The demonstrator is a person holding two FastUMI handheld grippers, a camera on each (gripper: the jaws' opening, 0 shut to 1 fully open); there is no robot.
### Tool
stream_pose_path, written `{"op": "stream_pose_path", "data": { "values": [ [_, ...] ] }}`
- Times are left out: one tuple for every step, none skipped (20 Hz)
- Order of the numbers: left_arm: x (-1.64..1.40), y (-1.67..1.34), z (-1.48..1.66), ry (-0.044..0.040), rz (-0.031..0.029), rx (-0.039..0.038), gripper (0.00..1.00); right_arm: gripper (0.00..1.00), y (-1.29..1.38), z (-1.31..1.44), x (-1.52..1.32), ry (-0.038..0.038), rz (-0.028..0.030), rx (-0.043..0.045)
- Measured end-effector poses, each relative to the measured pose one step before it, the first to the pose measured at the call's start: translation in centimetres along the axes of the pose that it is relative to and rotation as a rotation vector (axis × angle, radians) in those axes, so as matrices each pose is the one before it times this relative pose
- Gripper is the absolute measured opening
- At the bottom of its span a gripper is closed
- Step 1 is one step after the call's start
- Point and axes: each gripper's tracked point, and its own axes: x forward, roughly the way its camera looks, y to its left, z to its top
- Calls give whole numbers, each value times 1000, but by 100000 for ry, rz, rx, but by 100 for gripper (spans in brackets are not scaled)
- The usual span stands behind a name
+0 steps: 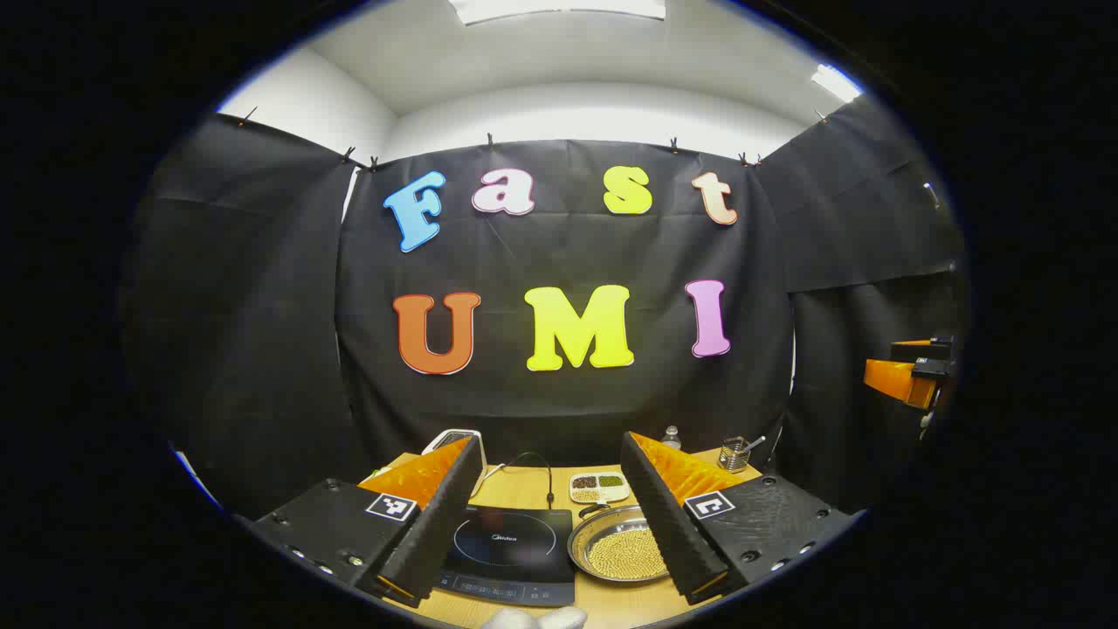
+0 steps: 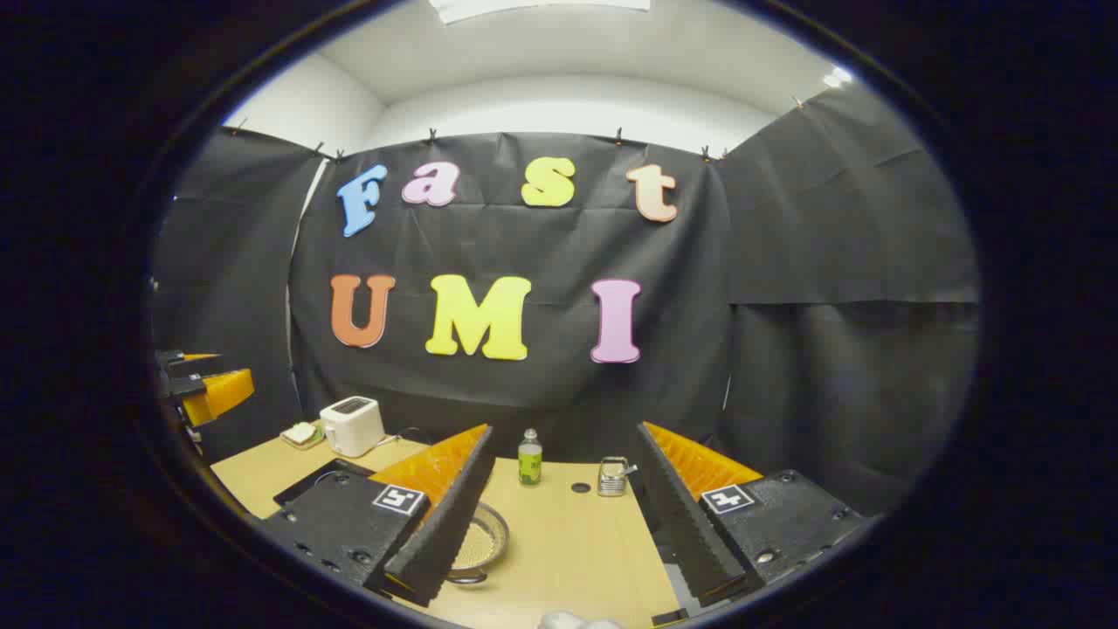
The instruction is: First push the handle of the pot to place it horizontally, then grasp the pot with both hands and set it on the induction cooktop.
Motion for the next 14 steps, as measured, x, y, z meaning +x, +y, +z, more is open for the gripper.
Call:
{"op": "stream_pose_path", "data": {
  "values": [
    [-271,287,224,-458,495,69,96,98,146,181,-52,-383,179,-434],
    [-118,231,253,-860,527,377,95,97,-35,8,-14,-83,-320,-429],
    [-32,130,0,-98,150,361,95,97,113,158,75,-275,351,99],
    [13,137,-146,196,126,4,95,97,360,-88,44,333,429,126],
    [-71,12,-143,254,-308,-200,95,97,168,26,-37,101,208,-91],
    [4,96,72,7,-32,-151,95,98,31,113,-27,-160,-134,-90],
    [-8,222,-55,362,85,-52,95,100,44,141,-25,-441,-276,65],
    [-19,124,-81,66,-145,-68,95,97,123,92,83,-308,-420,72],
    [-38,-10,-116,359,-77,91,95,97,117,21,64,-81,-327,134],
    [-59,107,-50,108,30,233,95,100,114,-168,0,343,-58,87],
    [115,198,9,30,-40,241,95,97,130,102,15,-88,-79,266],
    [-40,-4,50,-12,-85,196,95,97,275,26,56,311,595,51],
    [-80,171,-17,-152,47,-30,95,97,132,-87,-9,563,-23,-338],
    [-9,36,-49,1,-282,-140,95,97,54,-62,5,37,166,-214]
  ]
}}
